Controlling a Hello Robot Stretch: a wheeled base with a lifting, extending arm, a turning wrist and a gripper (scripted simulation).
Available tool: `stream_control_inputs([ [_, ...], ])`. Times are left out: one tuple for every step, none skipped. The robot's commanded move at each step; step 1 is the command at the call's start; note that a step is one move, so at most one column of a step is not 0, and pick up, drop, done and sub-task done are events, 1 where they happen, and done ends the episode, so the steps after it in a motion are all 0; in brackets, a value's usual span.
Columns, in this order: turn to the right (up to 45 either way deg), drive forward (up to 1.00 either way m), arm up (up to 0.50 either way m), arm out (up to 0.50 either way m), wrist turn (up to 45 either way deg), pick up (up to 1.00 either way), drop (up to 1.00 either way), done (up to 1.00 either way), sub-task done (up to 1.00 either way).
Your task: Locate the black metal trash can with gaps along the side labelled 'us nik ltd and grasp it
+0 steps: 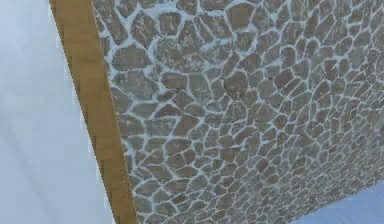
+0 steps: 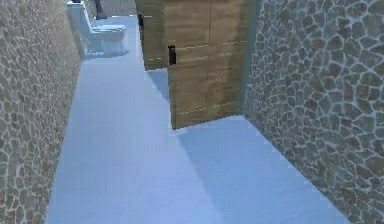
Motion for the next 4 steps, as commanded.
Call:
stream_control_inputs([
  [-45.0, 0.0, 0.0, 0.0, 0.0, 0.0, 0.0, 0.0, 0.0],
  [-15.0, 0.0, 0.0, 0.0, 0.0, 0.0, 0.0, 0.0, 0.0],
  [0.0, 0.0, 0.08, 0.0, 0.0, 0.0, 0.0, 0.0, 0.0],
  [0.0, 0.0, 0.0, 0.48, 0.0, 0.0, 0.0, 0.0, 0.0],
])
